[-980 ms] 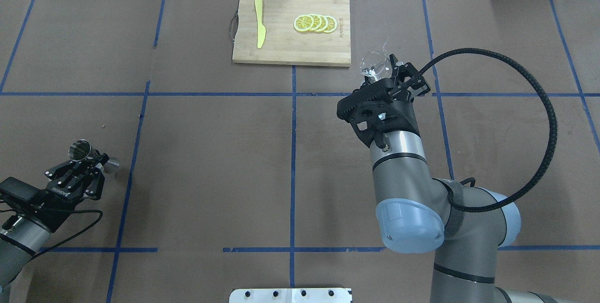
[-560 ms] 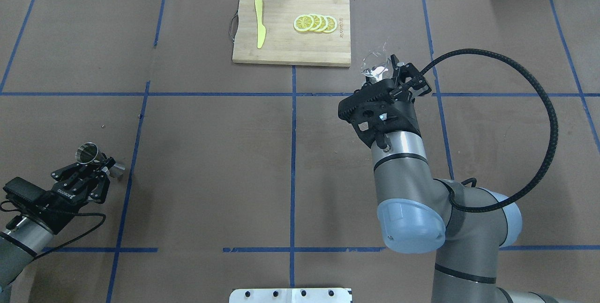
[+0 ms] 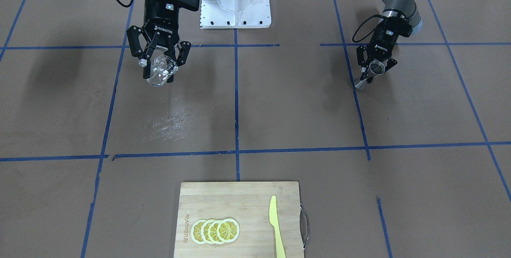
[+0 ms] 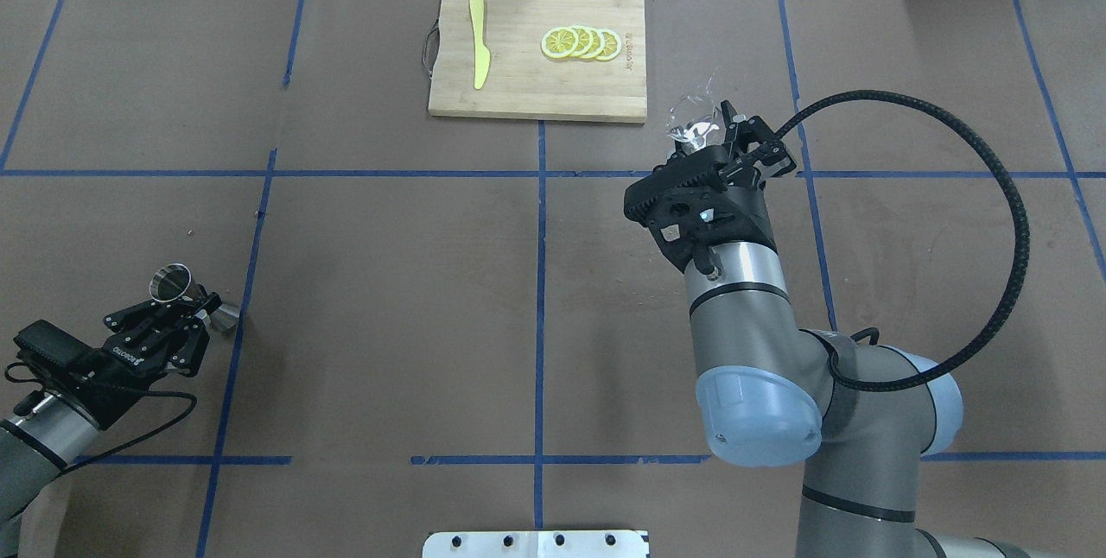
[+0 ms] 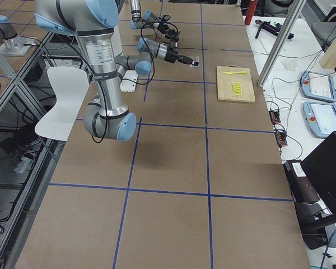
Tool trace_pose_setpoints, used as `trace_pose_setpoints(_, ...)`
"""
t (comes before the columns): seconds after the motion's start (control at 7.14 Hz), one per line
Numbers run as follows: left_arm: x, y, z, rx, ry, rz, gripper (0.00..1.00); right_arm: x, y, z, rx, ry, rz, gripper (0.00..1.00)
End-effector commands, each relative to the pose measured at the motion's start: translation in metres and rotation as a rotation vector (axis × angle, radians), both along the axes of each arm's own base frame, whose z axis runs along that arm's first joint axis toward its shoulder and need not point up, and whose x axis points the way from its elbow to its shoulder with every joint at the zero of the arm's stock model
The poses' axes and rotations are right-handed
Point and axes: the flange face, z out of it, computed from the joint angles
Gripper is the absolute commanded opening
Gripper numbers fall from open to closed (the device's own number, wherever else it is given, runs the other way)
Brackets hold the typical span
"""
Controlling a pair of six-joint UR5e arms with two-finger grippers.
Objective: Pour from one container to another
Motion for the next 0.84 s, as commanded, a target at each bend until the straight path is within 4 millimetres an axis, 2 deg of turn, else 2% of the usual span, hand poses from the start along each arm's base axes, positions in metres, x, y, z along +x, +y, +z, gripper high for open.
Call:
trace_pose_setpoints(0.0,-0.0076,-0.0094,0.0000,0.000,0.003,-0.025,0.00,0.0000,0.0000,0.0000,0.000,-0.001,-0.001,0.00)
trace_pose_setpoints(0.7,-0.0047,-0.0098,0.0045,-0.002,-0.010,-0.029,0.00,0.0000,0.0000,0.0000,0.000,-0.001,-0.001,0.00)
